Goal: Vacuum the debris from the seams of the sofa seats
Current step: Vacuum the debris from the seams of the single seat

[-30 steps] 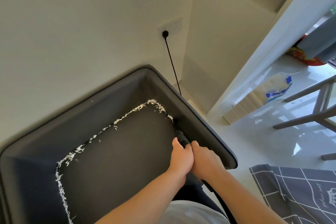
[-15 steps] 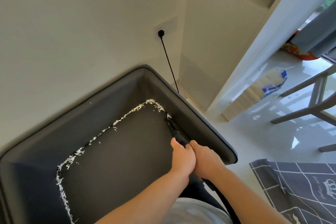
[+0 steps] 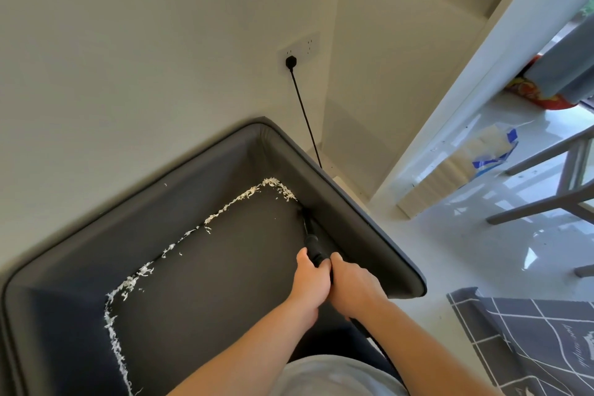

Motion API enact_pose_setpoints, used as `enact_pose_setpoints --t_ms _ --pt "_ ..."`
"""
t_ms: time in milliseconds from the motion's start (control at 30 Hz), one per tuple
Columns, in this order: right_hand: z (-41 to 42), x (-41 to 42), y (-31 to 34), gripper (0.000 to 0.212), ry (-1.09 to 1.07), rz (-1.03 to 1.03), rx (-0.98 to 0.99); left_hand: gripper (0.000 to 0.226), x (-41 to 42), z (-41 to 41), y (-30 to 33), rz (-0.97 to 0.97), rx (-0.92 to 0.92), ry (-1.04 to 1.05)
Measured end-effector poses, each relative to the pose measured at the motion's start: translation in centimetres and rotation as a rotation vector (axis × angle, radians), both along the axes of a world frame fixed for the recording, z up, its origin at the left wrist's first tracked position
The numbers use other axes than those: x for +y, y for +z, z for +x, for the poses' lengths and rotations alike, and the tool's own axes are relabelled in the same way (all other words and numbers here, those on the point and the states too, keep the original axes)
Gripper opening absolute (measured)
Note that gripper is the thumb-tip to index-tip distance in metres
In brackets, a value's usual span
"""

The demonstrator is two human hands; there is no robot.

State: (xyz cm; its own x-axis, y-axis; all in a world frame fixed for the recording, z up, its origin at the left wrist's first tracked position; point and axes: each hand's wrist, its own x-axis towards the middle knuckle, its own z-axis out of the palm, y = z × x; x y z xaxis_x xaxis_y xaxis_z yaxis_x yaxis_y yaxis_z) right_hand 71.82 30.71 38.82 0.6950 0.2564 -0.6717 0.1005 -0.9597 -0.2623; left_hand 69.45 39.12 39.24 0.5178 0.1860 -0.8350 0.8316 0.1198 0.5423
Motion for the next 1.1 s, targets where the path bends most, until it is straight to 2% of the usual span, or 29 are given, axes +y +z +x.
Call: enact_pose_setpoints --t_ms 100,467,667,867,1000,1067,1100 --pt "0.8 -1.1 0.5 0.037 0.008 0.0 0.0 0.065 -1.1 0.4 0.9 0.005 -0.016 0.046" --pt "0.6 0.2 1.0 0.048 0.086 0.089 0.012 0.066 -0.6 -0.2 0.8 0.132 -0.06 0.119" --pt "0.2 -0.2 2.0 0.05 0.032 -0.015 -0.047 0.063 -0.9 0.0 1.1 0.034 -0.113 0.074" --pt "-0.8 1.2 0.9 0.041 0.064 -0.051 -0.088 0.055 0.5 -0.8 -0.3 -0.052 -0.076 0.151" --pt "-1.0 2.6 -0.5 0.042 0.108 -0.014 -0.007 0.044 1.6 -1.3 -1.1 -0.036 -0.017 0.207" --pt "0.5 1.9 -0.4 0.033 0.03 0.072 0.084 0.051 1.6 -0.9 -1.3 -0.035 -0.024 0.179" --pt "1.7 1.0 -0.2 0.027 -0.075 0.141 0.15 0.053 1.4 -0.4 -1.3 -0.028 -0.043 0.143"
